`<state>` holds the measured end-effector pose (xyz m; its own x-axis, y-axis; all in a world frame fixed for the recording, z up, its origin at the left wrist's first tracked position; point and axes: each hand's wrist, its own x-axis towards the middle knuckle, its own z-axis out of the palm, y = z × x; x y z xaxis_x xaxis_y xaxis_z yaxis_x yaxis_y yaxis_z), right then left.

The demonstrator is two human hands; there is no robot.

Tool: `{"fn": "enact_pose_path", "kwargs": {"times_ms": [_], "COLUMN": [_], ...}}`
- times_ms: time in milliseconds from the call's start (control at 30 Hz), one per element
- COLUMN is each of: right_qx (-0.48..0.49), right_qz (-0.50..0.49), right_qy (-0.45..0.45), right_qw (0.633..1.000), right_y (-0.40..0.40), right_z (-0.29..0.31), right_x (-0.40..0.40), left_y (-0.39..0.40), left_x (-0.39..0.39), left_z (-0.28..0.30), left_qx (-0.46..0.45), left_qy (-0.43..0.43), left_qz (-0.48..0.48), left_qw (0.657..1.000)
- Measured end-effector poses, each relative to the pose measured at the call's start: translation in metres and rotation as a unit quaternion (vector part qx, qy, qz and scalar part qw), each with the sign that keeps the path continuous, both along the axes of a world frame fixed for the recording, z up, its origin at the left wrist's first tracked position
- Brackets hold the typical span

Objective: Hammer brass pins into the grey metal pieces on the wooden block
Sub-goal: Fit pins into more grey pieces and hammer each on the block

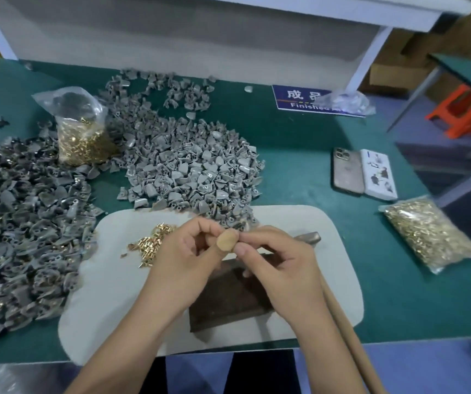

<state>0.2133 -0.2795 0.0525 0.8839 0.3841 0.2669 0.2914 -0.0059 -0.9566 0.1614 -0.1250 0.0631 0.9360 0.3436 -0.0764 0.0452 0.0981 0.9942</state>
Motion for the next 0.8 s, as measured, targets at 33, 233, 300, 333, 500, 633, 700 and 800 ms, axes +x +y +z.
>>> {"fn": "enact_pose_path", "kwargs": {"times_ms": [33,233,300,333,500,633,700,800], "right_qx": [-0.016,-0.026,-0.028,-0.034,-0.056,-0.075,-0.089,-0.094], "right_qz": [-0.013,-0.176,-0.212,-0.215,-0.218,-0.210,-0.197,-0.191], "right_qy": [-0.015,-0.003,-0.011,-0.030,-0.071,-0.087,-0.100,-0.103], "right_qw": [1.000,0.984,0.977,0.976,0.972,0.971,0.971,0.972], "right_y": [-0.004,-0.036,-0.039,-0.038,-0.035,-0.036,-0.036,-0.037], "right_z": [-0.002,-0.033,-0.042,-0.043,-0.044,-0.046,-0.047,-0.049], "right_x": [0.003,0.018,0.017,0.016,0.016,0.016,0.016,0.017], "left_y": [-0.004,-0.004,0.006,0.010,0.011,-0.004,-0.010,-0.011], "left_x": [0.004,0.022,0.029,0.034,0.058,0.066,0.070,0.074], "left_z": [-0.001,-0.011,-0.009,-0.008,-0.005,-0.010,-0.011,-0.010], "left_qx": [0.016,0.311,0.414,0.454,0.554,0.630,0.640,0.639], "left_qy": [0.005,0.010,0.042,0.057,0.098,0.097,0.091,0.107], "left_qz": [-0.001,-0.033,-0.059,-0.074,-0.088,-0.107,-0.111,-0.122], "left_qw": [1.000,0.950,0.907,0.886,0.822,0.763,0.755,0.752]}}
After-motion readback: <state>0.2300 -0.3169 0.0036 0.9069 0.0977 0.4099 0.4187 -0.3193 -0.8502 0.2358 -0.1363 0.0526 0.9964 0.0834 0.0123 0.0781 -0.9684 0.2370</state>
